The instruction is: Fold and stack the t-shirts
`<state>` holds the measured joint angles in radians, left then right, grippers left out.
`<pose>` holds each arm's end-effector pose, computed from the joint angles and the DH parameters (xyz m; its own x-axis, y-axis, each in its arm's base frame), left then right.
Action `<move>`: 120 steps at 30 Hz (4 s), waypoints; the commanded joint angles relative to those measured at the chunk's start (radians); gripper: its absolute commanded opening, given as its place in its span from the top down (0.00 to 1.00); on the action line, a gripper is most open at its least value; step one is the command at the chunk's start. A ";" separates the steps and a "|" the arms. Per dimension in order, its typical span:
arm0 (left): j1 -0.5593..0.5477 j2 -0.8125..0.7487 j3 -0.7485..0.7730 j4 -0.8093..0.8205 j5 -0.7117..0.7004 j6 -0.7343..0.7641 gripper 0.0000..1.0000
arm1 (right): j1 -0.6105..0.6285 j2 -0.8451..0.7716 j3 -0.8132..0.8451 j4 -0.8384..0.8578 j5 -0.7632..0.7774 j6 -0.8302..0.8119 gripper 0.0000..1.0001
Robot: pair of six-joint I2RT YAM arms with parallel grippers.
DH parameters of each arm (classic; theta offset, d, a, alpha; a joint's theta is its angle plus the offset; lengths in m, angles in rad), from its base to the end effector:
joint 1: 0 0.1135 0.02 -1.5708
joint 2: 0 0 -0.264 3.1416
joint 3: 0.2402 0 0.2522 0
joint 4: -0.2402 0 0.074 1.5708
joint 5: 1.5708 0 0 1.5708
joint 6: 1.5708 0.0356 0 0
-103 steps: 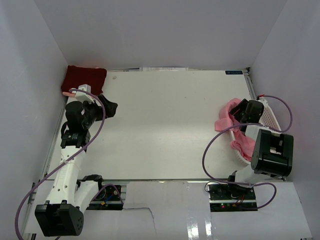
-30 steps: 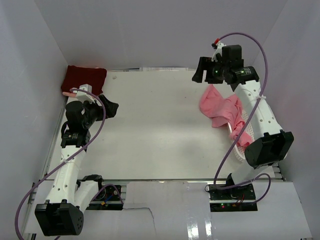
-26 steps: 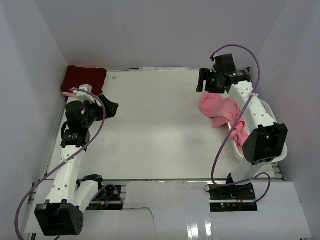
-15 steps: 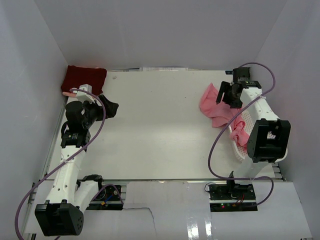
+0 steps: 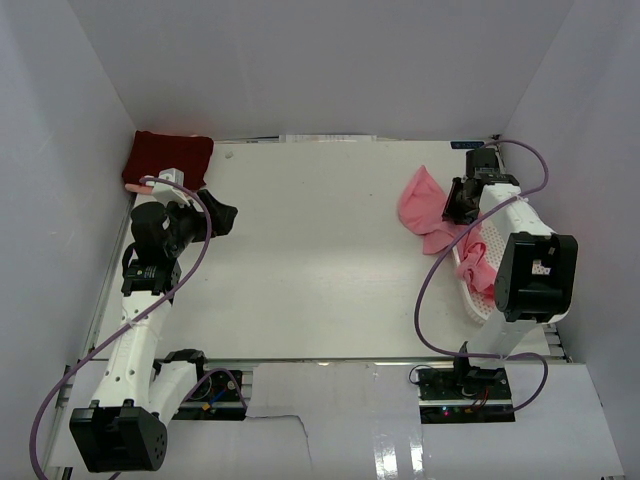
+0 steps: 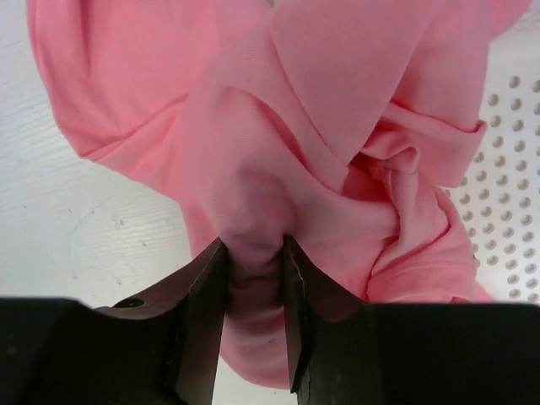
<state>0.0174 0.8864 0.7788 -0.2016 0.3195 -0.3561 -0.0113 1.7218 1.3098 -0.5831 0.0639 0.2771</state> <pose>0.2059 -0.0076 0.3186 -0.3837 -0.3377 -0.8595 0.1588 0.8927 -0.4217 0.3678 -0.0064 0.2395 -0.7942 0.2820 -0.5383 0.2738 0.9569 0.0974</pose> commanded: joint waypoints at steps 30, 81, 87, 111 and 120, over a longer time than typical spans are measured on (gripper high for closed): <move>0.000 -0.018 0.008 0.014 0.015 0.003 0.02 | -0.009 -0.090 0.034 -0.012 0.007 0.002 0.59; 0.000 -0.004 0.010 0.019 0.016 0.003 0.02 | 0.533 -0.097 0.698 -0.210 -0.619 -0.127 0.92; 0.000 -0.003 0.010 0.019 0.018 0.002 0.02 | 0.622 -0.093 0.696 -0.166 -0.765 -0.134 0.92; 0.000 -0.010 0.010 0.018 0.007 0.005 0.02 | 0.672 -0.050 0.249 -0.293 -0.132 -0.073 0.32; 0.000 -0.003 0.008 0.022 0.016 0.003 0.02 | 0.675 -0.244 -0.032 -0.304 0.186 0.014 0.28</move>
<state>0.0174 0.8940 0.7788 -0.1986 0.3237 -0.3561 0.6632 1.5543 1.3121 -0.8692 0.0673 0.2523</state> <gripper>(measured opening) 0.979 0.712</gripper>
